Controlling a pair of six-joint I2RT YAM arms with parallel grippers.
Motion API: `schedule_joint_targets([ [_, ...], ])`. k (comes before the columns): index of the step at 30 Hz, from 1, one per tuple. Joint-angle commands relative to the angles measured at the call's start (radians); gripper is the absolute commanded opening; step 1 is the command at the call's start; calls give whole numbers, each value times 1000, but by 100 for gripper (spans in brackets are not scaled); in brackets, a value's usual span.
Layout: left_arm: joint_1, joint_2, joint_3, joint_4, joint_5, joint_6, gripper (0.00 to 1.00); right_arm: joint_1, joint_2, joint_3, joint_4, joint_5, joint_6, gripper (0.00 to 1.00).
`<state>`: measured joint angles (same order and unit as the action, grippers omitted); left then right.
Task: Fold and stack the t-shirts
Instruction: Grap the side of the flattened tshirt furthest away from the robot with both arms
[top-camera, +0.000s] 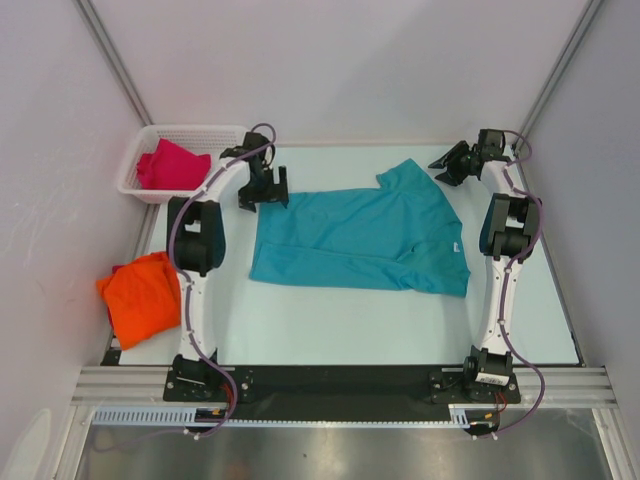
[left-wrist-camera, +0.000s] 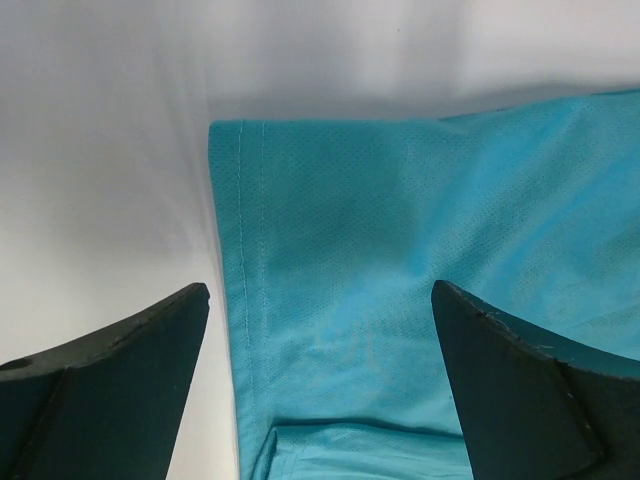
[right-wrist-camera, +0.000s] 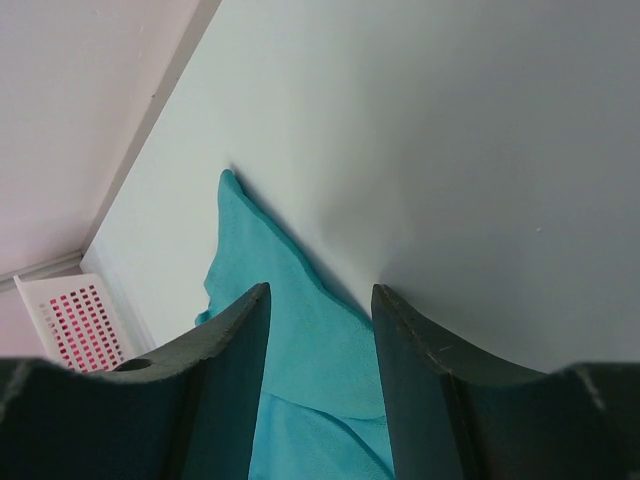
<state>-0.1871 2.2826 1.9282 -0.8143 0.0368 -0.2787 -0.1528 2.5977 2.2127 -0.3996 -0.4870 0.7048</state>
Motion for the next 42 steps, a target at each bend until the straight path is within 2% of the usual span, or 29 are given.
schedule_joint_targets([
  [1,69,103,78,-137,-129,-43,100,-4,-11,-8,-33,-10,-22,50],
  [12,113,247,313,-184,-115,-36,100,-8,-11,1,-28,-21,-24,50],
  [19,124,249,270,-171,-92,-31,99,-4,-10,1,-25,-33,-11,50],
  [23,127,235,210,-149,-80,-30,92,4,-16,-5,-31,-41,-16,50],
  [27,133,204,167,-121,-46,-30,75,10,-37,-36,-28,-48,-25,49],
  [29,132,201,161,-117,-46,-33,72,12,-56,-50,-22,-58,-27,49],
  [31,133,193,146,-111,-46,-36,63,16,-67,-77,-18,-64,-31,49],
  [34,133,186,137,-102,-12,-39,35,18,-85,-103,-16,-67,-45,49],
  [35,133,184,134,-102,-11,-42,10,16,-90,-107,-15,-67,-48,49],
  [36,132,180,129,-103,-11,-43,3,16,-91,-110,-16,-68,-50,49],
  [37,132,175,124,-102,-14,-47,0,15,-91,-110,-19,-70,-53,49],
  [42,127,131,66,-72,-23,-48,0,6,-61,-59,-39,-81,-65,47],
])
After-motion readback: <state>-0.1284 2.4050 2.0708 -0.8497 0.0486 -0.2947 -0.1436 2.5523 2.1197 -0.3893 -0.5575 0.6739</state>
